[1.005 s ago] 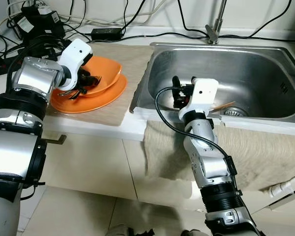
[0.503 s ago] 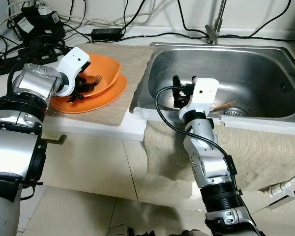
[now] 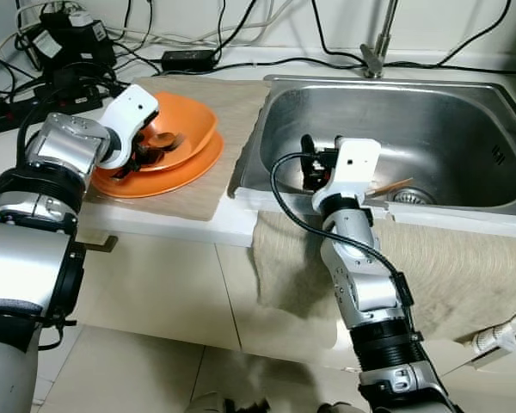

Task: Kitchen organization

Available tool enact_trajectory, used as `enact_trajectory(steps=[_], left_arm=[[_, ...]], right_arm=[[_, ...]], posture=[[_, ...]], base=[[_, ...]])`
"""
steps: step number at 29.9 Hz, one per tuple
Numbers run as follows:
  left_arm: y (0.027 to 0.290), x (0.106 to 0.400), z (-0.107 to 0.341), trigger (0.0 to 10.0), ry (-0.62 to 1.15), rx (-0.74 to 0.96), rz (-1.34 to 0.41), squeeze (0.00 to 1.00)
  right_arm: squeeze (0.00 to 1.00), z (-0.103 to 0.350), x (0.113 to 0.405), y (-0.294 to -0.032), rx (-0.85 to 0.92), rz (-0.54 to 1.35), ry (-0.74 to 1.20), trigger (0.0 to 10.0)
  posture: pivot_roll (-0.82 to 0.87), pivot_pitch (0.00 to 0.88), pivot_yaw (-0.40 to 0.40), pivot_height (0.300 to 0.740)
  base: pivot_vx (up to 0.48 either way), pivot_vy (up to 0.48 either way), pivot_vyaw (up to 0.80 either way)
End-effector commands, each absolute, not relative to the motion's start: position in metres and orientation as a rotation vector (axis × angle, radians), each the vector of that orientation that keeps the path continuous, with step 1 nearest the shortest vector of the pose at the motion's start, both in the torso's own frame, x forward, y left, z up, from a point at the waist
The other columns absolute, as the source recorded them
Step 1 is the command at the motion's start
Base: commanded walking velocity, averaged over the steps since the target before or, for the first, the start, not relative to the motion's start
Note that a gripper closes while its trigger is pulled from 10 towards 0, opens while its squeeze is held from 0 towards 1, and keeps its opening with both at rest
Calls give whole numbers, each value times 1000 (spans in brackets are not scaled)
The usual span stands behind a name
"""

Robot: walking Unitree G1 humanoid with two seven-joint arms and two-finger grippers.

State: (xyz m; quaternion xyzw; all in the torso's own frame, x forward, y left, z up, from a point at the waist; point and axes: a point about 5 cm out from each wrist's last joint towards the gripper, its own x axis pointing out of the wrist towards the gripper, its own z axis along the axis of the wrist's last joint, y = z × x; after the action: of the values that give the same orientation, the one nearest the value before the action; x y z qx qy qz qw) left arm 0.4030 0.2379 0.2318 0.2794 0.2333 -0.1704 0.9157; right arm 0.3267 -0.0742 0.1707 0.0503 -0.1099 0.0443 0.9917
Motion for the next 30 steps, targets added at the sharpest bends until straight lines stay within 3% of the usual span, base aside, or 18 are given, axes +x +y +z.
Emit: enact_trajectory(steps=[1, 11, 12, 30], left_arm=[[236, 407, 247, 10000, 417, 586, -330, 1000], [230, 410, 260, 10000, 356, 617, -325, 1000], [230, 410, 259, 10000, 364, 607, -328, 0], [240, 403, 237, 10000, 532, 539, -343, 0]], right_arm=[[0, 177, 328, -68, 99, 106, -241, 10000], [0, 178, 329, -68, 97, 109, -243, 10000], [0, 178, 328, -68, 98, 109, -242, 10000], [0, 177, 328, -67, 101, 110, -235, 10000]], posture=[[77, 0, 100, 740], [79, 0, 97, 740], [79, 0, 98, 740], [84, 7, 101, 740]], base=[[0, 0, 0], [0, 0, 0], [0, 0, 0], [0, 0, 0]])
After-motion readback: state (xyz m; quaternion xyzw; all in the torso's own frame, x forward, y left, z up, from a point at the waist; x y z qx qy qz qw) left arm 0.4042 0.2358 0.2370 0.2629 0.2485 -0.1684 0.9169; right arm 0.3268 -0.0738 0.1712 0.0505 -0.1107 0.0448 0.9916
